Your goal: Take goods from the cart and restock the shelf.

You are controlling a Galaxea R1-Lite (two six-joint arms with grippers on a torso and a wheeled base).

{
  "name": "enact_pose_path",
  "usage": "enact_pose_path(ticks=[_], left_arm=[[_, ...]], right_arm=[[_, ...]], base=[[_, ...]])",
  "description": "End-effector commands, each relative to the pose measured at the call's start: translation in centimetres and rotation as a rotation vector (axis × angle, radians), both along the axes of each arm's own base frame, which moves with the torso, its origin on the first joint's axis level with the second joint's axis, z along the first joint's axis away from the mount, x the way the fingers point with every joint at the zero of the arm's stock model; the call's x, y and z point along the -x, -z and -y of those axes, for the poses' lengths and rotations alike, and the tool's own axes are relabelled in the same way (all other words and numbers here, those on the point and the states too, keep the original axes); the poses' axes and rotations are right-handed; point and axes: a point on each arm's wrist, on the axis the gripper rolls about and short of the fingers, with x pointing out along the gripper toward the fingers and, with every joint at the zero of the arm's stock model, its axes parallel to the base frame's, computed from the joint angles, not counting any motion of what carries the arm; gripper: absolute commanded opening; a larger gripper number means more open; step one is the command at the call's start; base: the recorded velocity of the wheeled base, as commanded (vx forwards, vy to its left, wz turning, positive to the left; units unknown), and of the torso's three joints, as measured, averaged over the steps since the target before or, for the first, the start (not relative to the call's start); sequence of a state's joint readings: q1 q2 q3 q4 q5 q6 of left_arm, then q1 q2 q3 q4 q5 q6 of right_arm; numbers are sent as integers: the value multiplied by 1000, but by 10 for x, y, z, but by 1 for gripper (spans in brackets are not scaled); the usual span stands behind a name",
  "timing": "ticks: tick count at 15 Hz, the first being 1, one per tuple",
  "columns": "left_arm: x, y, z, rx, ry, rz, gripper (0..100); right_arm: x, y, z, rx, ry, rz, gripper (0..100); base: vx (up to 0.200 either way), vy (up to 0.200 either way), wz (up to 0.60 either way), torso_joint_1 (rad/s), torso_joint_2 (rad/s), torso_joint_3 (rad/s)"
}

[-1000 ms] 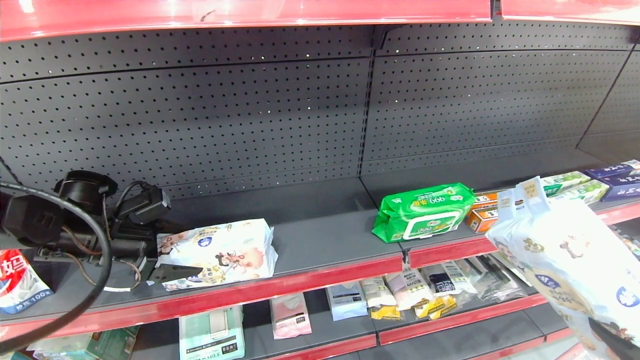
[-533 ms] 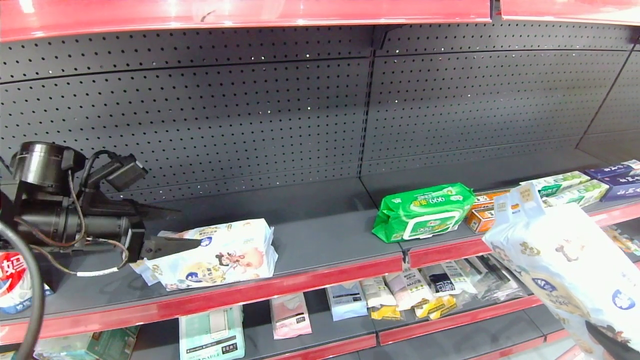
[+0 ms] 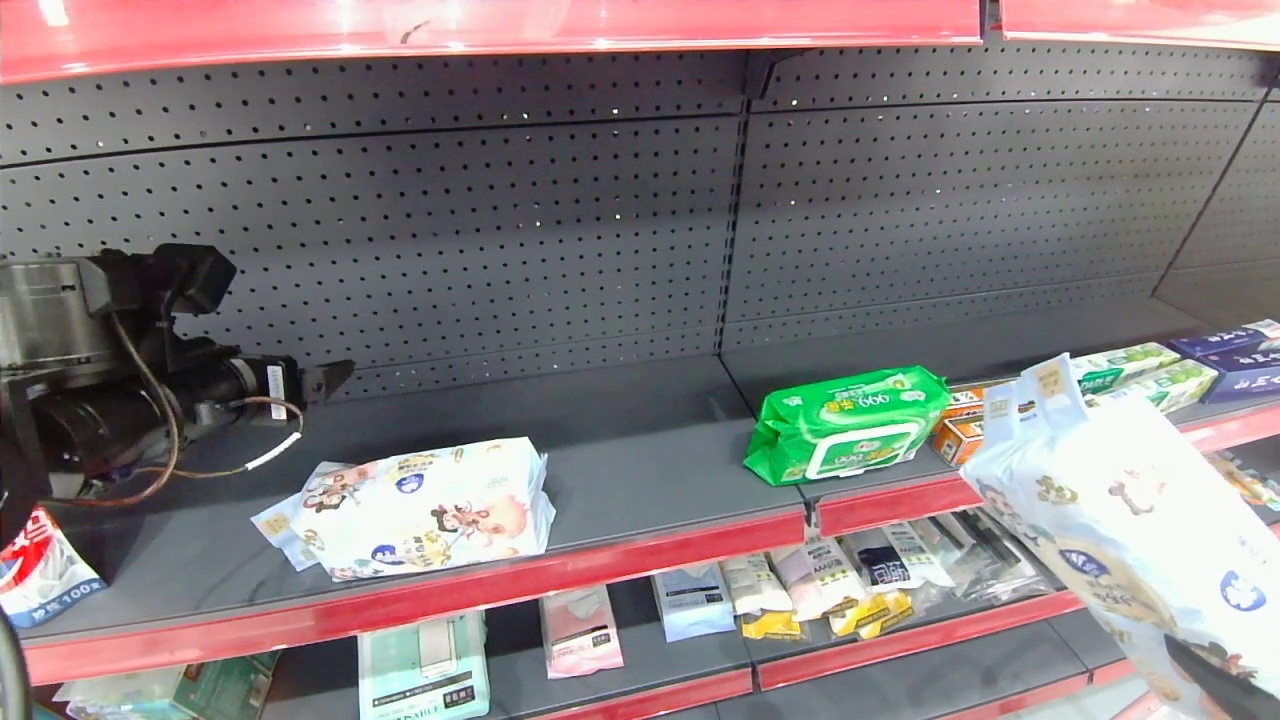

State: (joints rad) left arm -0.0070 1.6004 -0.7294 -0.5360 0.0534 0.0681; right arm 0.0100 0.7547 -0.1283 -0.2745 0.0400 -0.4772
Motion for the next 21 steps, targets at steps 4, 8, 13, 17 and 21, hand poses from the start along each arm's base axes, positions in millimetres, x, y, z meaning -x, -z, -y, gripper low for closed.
enact_pose_path(ticks=[4, 8, 13, 17, 21], left_arm=[[135, -19, 16, 108, 266, 94, 100], [258, -21, 8, 94, 435, 20, 100], [293, -3, 3, 32, 460, 37, 100], [294, -1, 3, 23, 463, 39, 100], [303, 18, 2, 17, 468, 55, 100]], right_arm=[[1, -1, -1, -26, -51, 9, 0], [-5, -5, -1, -25, -44, -5, 0], [-14, -11, -2, -22, -54, -15, 0], [-16, -11, -2, -28, -69, -23, 0], [-32, -31, -3, -32, -101, 5, 0]], base=[[0, 0, 0, 0, 0, 0], [0, 0, 0, 0, 0, 0], [0, 0, 600, 1, 0, 2], [0, 0, 600, -1, 2, -2], [0, 0, 150, 3, 1, -1]])
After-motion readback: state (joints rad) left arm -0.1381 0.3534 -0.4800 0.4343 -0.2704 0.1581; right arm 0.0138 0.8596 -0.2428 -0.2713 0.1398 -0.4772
